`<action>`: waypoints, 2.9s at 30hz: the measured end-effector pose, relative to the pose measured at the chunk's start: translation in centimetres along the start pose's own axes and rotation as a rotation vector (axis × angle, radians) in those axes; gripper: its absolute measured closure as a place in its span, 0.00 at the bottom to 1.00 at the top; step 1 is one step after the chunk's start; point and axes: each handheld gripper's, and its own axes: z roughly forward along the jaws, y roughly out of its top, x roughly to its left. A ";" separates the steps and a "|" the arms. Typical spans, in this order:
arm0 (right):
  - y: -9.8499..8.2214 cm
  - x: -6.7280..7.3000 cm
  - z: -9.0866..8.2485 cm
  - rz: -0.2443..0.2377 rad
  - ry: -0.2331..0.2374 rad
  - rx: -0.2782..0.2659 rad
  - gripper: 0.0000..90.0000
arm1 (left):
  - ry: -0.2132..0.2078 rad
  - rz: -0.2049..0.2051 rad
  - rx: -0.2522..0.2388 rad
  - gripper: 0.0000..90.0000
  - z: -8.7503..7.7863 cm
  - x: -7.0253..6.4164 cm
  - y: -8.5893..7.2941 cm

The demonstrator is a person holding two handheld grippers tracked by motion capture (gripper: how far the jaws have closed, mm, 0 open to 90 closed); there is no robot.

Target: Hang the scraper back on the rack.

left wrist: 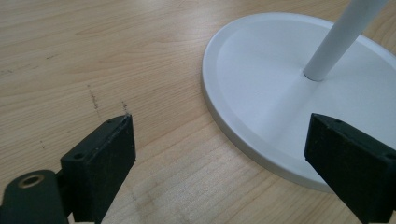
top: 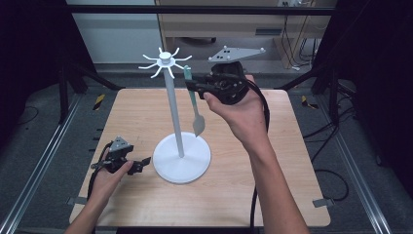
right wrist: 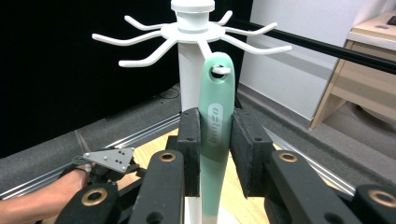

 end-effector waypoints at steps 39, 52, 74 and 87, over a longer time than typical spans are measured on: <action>-0.7 -0.1 -0.8 -0.018 -0.052 -0.025 0.77 | 0.005 -0.006 -0.011 0.09 -0.1 0.1 0.0; -2.7 -1.7 -1.8 -0.003 -0.198 -0.009 0.46 | 0.011 -0.006 -0.019 0.09 -0.2 0.1 0.1; -11.3 -5.0 -3.1 0.076 -0.394 0.046 0.06 | 0.027 -0.013 -0.041 0.09 -0.5 0.3 0.1; -16.5 -5.5 -3.5 0.119 -0.392 0.098 0.07 | 0.038 -0.019 -0.049 0.09 -0.7 0.6 0.1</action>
